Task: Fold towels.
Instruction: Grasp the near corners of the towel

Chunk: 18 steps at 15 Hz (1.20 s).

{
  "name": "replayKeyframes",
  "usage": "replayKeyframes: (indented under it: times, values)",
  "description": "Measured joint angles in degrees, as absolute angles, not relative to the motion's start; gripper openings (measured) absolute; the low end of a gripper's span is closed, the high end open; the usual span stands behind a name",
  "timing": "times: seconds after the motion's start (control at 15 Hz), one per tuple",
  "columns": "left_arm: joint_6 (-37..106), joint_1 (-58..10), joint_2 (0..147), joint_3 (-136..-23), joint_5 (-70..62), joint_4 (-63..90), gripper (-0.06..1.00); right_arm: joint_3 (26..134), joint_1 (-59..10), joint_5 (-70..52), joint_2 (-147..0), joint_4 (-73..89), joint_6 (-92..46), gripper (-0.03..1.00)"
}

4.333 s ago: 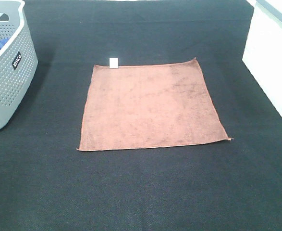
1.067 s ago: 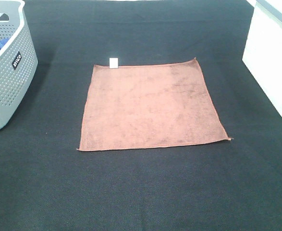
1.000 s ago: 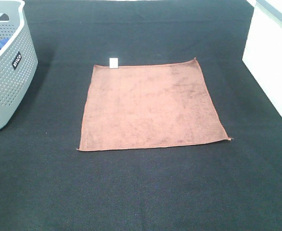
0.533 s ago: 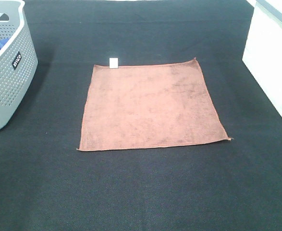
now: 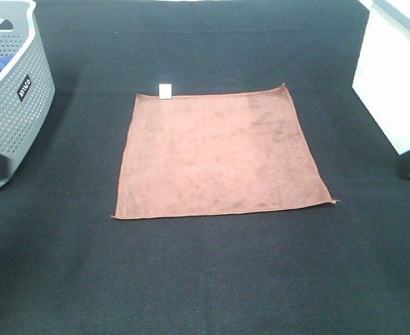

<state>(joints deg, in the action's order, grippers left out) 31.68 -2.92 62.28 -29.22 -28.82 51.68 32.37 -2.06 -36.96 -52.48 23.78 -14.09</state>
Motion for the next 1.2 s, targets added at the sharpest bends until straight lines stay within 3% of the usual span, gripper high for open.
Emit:
replayKeyframes:
  times: [0.53,0.73,1.2]
  values:
    - [52.37,-4.13,91.67,-40.68,-38.96,75.17,0.62,47.1,-2.06,-37.3,-82.85,27.5,-18.45,0.68]
    - [53.17,-7.28,99.81,-46.18,-38.56,75.75,0.62,52.71,-2.06,-37.41,-92.48,27.73,-18.45,0.68]
    - [53.17,-7.62,112.99,-51.68,-31.34,75.92,0.71,63.31,-2.06,-39.99,-109.66,28.19,-20.28,0.68]
